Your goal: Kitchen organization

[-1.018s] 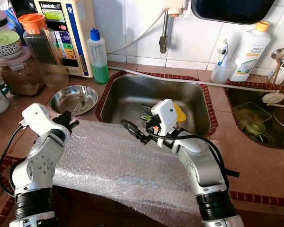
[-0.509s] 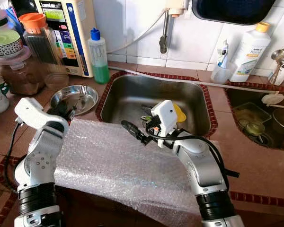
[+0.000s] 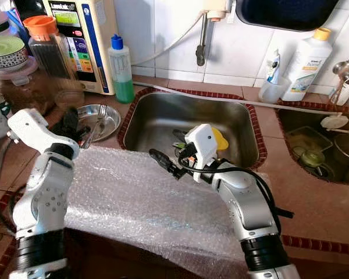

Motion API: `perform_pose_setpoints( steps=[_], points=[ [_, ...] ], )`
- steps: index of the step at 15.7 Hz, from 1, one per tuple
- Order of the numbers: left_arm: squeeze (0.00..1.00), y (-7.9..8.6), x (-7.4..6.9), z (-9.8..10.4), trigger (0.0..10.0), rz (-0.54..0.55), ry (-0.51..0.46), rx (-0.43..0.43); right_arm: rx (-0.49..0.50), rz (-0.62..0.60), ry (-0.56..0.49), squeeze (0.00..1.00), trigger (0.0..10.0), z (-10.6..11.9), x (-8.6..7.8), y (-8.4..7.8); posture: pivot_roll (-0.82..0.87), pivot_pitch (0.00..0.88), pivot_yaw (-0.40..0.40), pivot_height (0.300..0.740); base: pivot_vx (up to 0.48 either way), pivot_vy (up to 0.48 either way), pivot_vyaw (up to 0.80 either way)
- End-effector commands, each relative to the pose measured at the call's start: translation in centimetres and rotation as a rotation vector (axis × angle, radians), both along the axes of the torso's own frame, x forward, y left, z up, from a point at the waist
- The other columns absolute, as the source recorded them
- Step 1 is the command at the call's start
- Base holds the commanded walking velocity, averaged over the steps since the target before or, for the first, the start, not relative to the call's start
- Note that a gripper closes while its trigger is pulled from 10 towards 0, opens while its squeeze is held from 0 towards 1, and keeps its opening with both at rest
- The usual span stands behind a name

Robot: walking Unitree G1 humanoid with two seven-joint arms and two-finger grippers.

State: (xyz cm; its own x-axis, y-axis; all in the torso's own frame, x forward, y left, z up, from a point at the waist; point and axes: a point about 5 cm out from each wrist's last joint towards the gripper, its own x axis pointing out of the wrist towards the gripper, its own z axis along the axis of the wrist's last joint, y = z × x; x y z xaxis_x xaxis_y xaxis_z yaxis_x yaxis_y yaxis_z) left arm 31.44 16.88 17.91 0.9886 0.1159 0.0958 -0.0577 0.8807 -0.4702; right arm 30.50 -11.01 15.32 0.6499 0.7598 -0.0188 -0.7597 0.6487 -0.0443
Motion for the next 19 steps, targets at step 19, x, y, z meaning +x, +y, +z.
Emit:
perform_pose_setpoints(
  steps=[19],
  points=[
    [1.0, -0.5, -2.1, -4.4, 10.0, -0.154, 0.071, 0.425, -0.071, 0.092, -0.005, 0.97, 10.0, 0.0, -1.4, -0.9, 0.02, 0.0, 0.0, 0.74, 0.0, 0.0, 0.0]
  ],
)
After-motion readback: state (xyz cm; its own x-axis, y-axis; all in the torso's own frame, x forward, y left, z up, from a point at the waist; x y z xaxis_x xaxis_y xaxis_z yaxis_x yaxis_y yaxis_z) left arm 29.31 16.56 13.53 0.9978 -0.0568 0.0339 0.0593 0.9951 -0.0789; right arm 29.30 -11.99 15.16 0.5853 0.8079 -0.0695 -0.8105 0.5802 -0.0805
